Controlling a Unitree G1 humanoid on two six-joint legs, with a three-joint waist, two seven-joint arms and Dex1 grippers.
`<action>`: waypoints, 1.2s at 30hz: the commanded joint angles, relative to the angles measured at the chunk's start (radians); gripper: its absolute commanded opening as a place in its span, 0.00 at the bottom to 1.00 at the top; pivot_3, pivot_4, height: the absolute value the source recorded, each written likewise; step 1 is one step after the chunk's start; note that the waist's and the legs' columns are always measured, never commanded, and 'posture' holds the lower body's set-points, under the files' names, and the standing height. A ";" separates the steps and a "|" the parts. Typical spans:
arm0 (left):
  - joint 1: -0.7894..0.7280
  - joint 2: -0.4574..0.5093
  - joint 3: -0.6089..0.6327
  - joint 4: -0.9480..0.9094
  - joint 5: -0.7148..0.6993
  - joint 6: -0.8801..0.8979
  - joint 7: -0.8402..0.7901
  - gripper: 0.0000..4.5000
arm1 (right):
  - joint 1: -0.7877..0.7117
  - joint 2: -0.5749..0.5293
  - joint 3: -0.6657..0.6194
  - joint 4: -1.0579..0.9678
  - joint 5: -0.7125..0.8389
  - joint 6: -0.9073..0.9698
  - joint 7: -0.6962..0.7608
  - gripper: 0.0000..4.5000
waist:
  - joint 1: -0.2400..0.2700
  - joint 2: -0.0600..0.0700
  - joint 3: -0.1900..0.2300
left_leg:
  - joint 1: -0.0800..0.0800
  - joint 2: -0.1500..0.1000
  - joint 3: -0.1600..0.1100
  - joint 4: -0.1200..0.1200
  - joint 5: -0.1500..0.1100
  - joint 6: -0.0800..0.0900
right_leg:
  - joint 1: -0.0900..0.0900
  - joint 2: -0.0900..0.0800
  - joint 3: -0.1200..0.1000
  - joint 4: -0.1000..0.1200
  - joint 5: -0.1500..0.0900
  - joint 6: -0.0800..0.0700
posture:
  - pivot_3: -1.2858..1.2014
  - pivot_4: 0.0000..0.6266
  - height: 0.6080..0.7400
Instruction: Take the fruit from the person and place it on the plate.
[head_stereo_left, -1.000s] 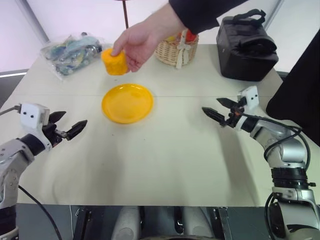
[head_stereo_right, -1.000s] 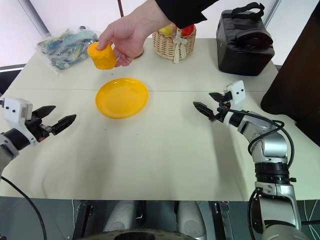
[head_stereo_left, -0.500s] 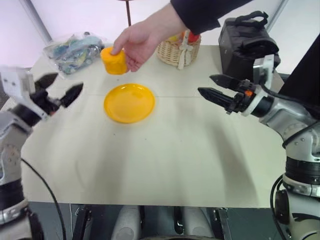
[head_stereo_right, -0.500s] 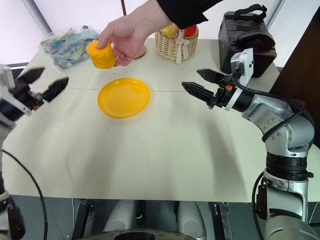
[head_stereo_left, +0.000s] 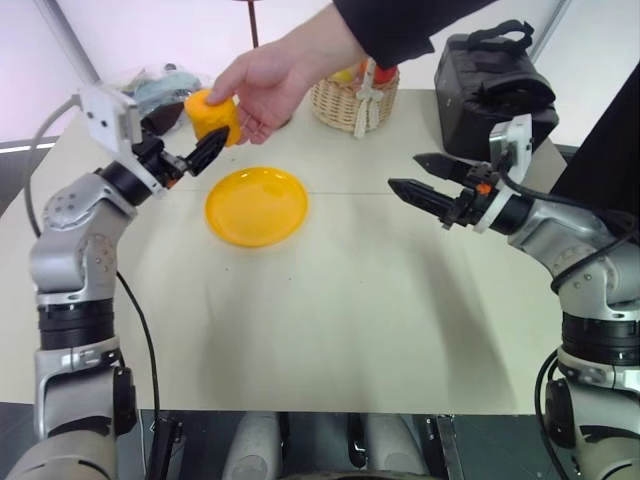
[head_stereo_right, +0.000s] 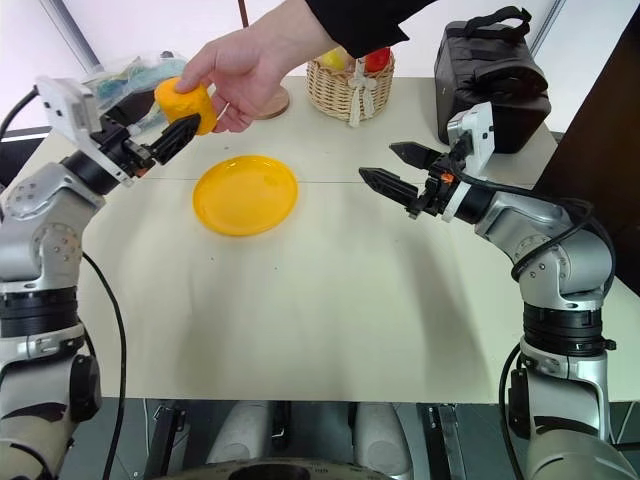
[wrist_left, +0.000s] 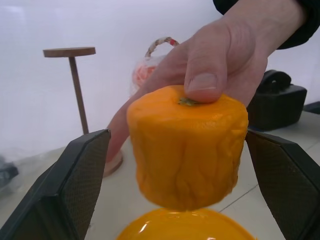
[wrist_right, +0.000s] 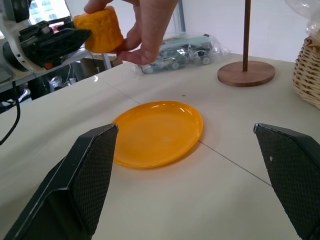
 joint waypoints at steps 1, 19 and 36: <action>-0.031 -0.010 -0.005 0.001 0.010 -0.037 -0.013 1.00 | 0.007 -0.006 -0.027 -0.040 0.006 -0.018 -0.010 0.99 | 0.000 0.000 0.000 | 0.000 0.000 0.000 0.000 0.000 0.000 | 0.000 0.000 0.000 0.000 0.000 0.000 | 0.52 0.24 1.00; 0.041 0.011 -0.141 0.066 0.178 -0.010 -0.002 0.56 | 0.055 -0.001 -0.016 -0.047 -0.003 -0.035 -0.013 1.00 | 0.000 0.000 0.000 | 0.000 0.000 0.000 0.000 0.000 0.000 | 0.000 0.000 0.000 0.000 0.000 0.000 | 0.52 0.24 1.00; 0.012 -0.062 -0.168 0.243 0.236 -0.031 -0.004 0.87 | 0.125 0.022 -0.010 -0.090 -0.001 -0.037 -0.048 1.00 | 0.001 0.000 0.000 | -0.001 0.000 -0.001 0.001 0.000 0.000 | 0.000 0.000 -0.001 0.000 0.000 0.000 | 0.52 0.24 1.00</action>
